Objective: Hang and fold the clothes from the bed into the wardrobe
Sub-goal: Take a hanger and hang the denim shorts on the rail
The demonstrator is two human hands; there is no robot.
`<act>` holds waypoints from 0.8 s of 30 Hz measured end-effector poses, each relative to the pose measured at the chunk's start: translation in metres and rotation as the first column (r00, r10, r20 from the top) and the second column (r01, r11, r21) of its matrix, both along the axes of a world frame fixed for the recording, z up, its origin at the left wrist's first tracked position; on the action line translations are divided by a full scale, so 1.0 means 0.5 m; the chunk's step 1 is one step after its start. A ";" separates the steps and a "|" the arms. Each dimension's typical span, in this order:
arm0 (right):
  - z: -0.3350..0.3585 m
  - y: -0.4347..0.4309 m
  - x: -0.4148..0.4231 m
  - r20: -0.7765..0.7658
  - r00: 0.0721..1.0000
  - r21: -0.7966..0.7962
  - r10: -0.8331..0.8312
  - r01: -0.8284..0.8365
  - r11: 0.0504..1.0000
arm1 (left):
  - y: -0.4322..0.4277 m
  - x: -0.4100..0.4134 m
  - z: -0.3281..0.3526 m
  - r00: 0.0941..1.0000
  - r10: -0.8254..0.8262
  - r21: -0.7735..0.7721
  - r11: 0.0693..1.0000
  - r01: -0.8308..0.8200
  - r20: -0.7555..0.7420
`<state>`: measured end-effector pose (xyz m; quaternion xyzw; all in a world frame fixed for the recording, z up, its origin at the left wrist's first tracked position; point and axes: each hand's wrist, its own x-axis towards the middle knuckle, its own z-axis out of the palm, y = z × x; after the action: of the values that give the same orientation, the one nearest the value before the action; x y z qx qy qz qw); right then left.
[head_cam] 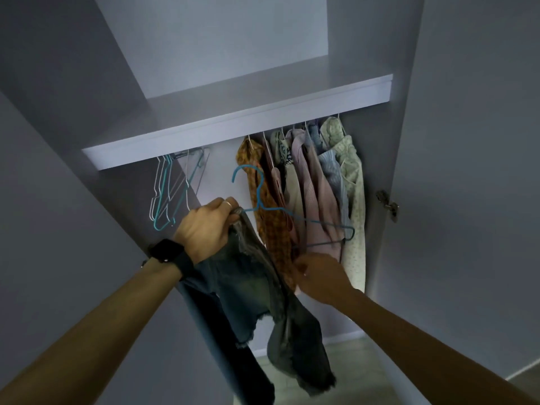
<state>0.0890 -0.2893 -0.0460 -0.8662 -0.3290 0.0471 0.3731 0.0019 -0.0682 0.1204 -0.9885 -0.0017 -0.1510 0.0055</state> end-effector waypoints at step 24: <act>-0.029 0.211 0.001 -0.097 0.974 0.073 0.204 -0.197 0.978 | 0.137 -0.167 0.058 0.955 0.211 -0.041 0.977 -0.207 0.207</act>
<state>0.0897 -0.1839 -0.0607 -0.8129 -0.3963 0.1191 0.4098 -0.0815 0.0004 0.1495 -0.9613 -0.1082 -0.2530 0.0120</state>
